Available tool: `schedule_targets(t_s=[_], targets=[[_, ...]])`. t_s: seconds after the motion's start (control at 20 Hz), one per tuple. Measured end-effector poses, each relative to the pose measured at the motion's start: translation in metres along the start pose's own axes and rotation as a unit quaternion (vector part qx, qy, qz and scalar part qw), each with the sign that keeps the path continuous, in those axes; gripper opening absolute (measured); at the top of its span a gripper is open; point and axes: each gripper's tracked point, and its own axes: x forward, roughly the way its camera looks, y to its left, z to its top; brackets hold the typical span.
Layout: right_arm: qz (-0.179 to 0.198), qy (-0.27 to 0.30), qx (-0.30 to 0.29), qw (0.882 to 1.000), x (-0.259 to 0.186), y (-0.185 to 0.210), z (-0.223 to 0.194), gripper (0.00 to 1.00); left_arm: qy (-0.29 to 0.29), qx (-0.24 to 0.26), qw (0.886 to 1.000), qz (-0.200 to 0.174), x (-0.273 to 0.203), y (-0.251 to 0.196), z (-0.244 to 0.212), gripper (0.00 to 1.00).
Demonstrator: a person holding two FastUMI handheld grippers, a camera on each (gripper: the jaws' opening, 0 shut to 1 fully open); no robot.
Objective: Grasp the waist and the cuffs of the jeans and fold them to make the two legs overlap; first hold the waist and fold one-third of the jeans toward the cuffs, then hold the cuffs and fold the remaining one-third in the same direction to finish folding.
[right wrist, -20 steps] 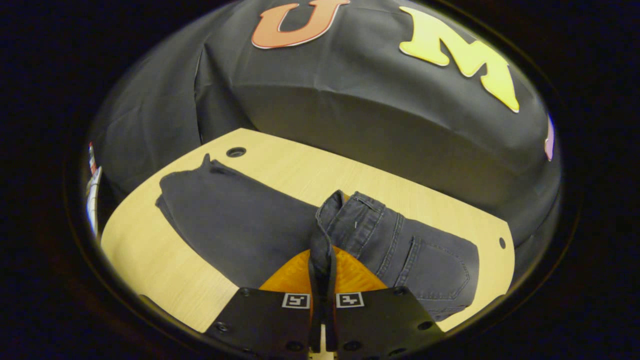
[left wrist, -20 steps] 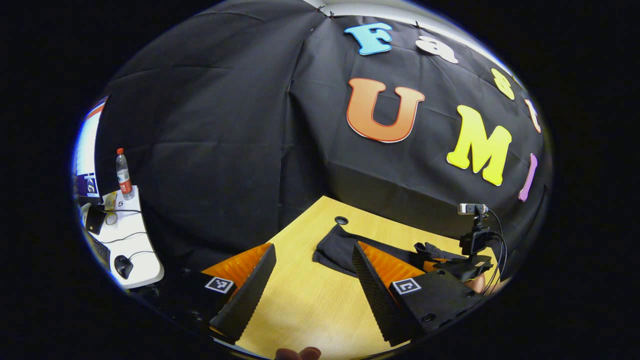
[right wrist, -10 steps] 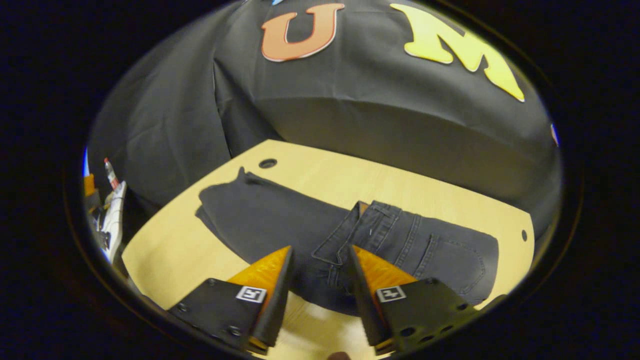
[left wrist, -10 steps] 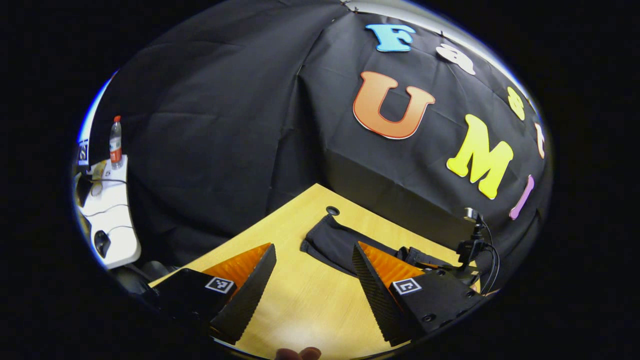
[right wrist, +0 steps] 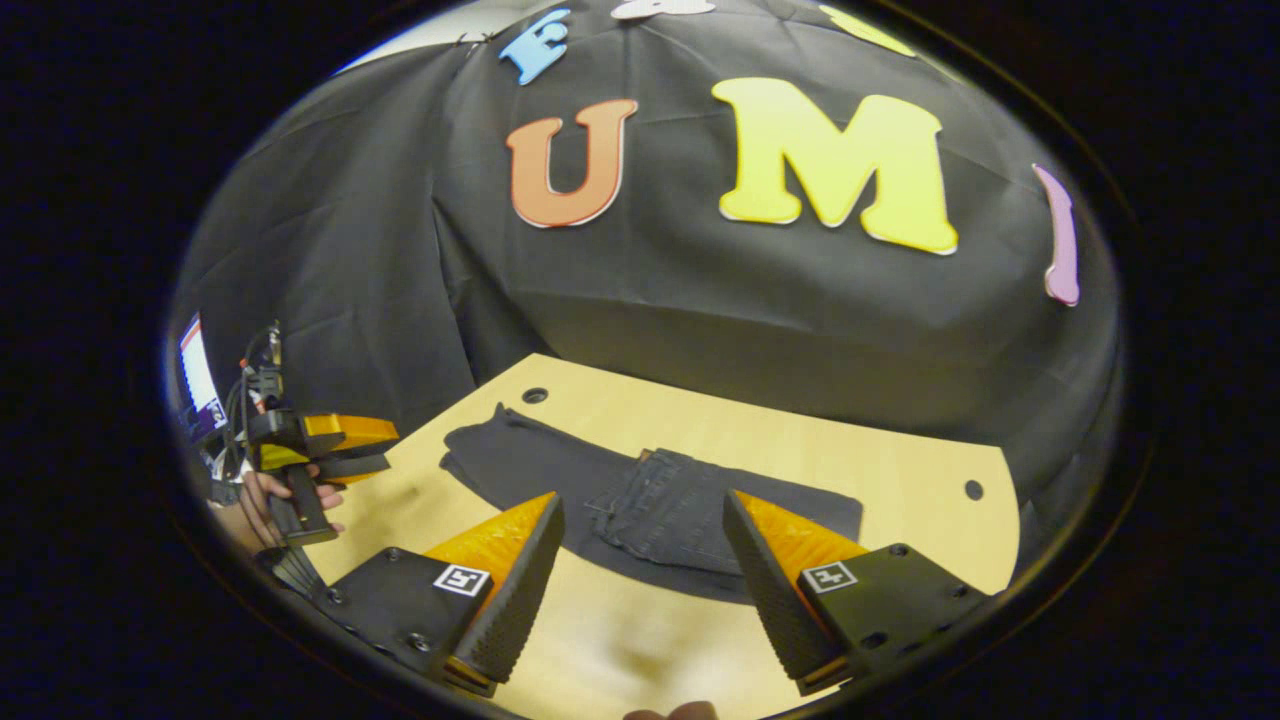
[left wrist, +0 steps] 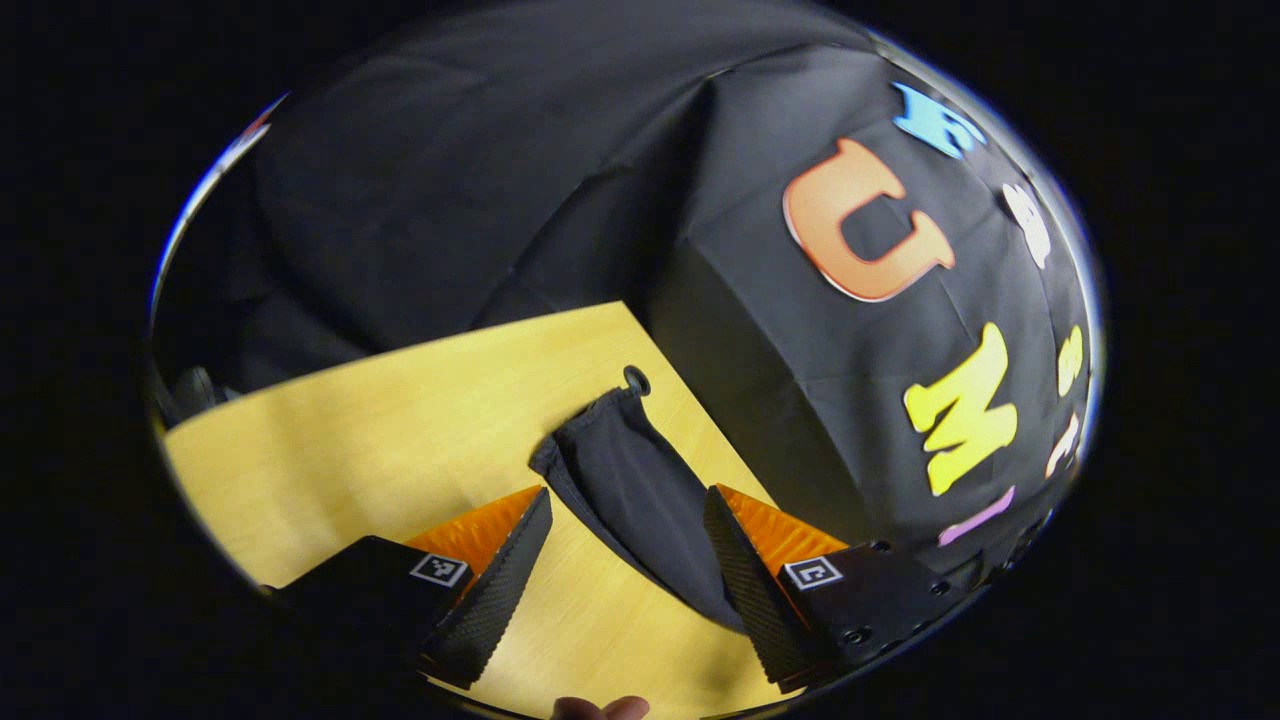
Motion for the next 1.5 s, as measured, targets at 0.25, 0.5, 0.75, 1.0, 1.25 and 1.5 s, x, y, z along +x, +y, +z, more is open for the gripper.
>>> schedule_targets(t_s=[0.25,0.5,0.75,1.0,1.25,1.5], targets=[[-0.058,0.002,0.041,0.997,-0.044,-0.054,-0.013,0.93,0.026,-0.147,0.989,0.01,0.044,0.023,-0.012,0.98],[-0.102,0.016,0.064,0.993,-0.069,-0.094,-0.031,0.97,0.044,-0.192,0.98,0.024,0.072,0.031,-0.02,0.98],[-0.108,0.021,0.075,0.991,-0.078,-0.098,-0.037,0.97,0.04,-0.193,0.98,0.032,0.094,0.024,-0.011,0.97],[-0.117,0.016,0.082,0.99,-0.097,-0.101,-0.039,0.97,0.037,-0.177,0.982,0.055,0.108,0.033,-0.014,0.8],[-0.143,0.014,0.126,0.982,-0.12,-0.129,-0.056,0.97,0.041,-0.168,0.982,0.078,0.114,0.041,-0.02,0.2],[-0.171,-0.002,0.128,0.977,-0.149,-0.146,-0.062,0.94,0.006,-0.124,0.992,0.031,0.103,-0.005,-0.005,0.1]])
